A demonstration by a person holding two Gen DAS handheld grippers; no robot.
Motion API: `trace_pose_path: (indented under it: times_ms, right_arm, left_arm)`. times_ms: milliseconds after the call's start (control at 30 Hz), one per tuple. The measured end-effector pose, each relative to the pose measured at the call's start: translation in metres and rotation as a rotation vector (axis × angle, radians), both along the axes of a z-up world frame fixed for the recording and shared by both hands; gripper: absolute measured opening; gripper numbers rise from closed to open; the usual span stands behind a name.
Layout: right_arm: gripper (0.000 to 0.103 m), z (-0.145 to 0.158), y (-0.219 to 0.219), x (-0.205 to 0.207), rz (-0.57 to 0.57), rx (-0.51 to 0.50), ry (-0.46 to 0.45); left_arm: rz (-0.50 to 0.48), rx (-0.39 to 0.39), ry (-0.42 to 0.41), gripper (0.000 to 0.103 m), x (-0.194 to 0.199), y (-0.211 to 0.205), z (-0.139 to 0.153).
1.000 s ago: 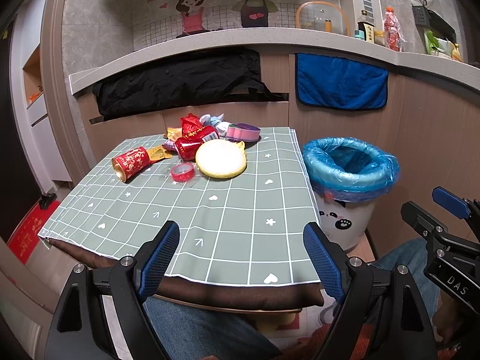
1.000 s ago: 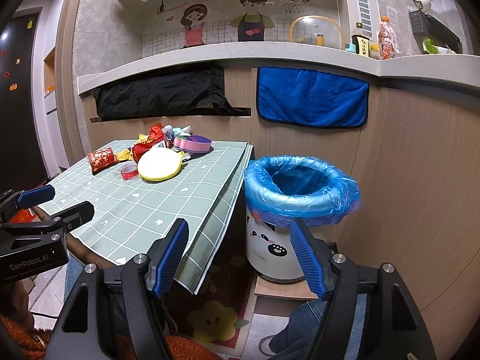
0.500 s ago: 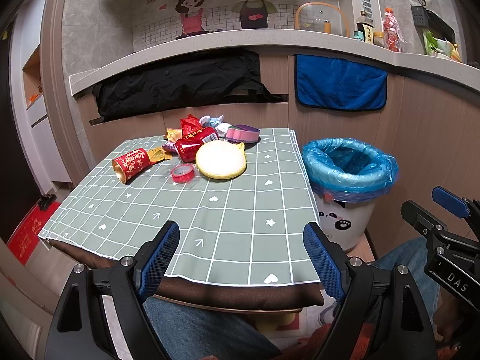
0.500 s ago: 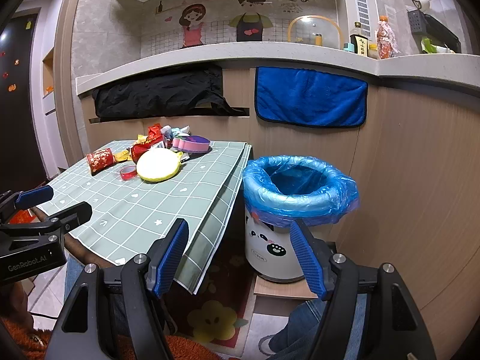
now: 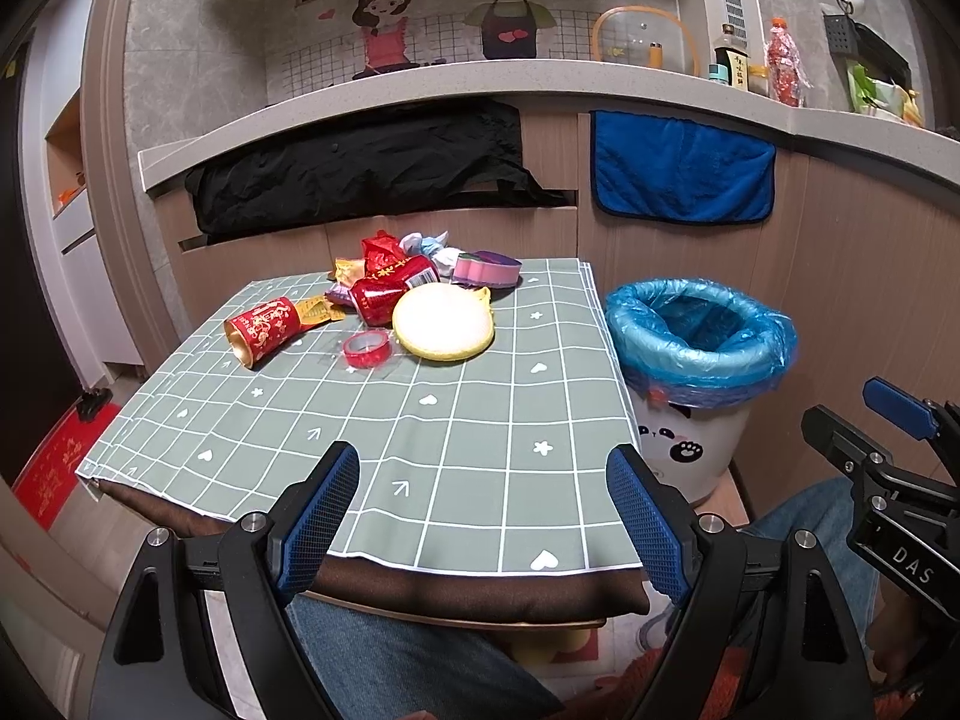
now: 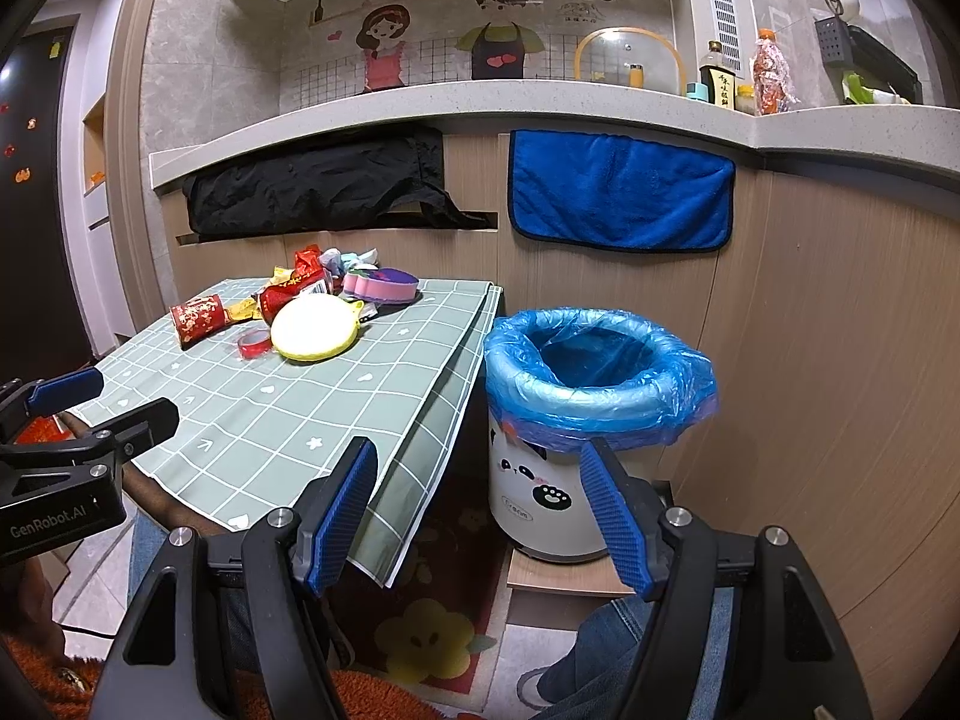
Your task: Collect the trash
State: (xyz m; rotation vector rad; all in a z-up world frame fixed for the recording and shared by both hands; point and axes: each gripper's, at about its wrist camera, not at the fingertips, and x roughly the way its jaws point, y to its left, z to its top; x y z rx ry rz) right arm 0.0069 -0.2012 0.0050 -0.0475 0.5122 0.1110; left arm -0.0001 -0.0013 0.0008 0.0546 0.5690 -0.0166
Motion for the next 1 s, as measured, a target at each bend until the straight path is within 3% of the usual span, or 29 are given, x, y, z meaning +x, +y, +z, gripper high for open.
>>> trace_pose_path:
  times_ms: [767,1000]
  right_arm:
    - [0.067,-0.003,0.000,0.003,-0.005,-0.002,0.012]
    - [0.067,0.008,0.008,0.025,0.016,-0.032,-0.032]
  left_arm:
    - [-0.006,0.001,-0.004,0.084,0.000,0.000,0.002]
    - [-0.007,0.009,-0.012,0.084,0.026,0.011,0.007]
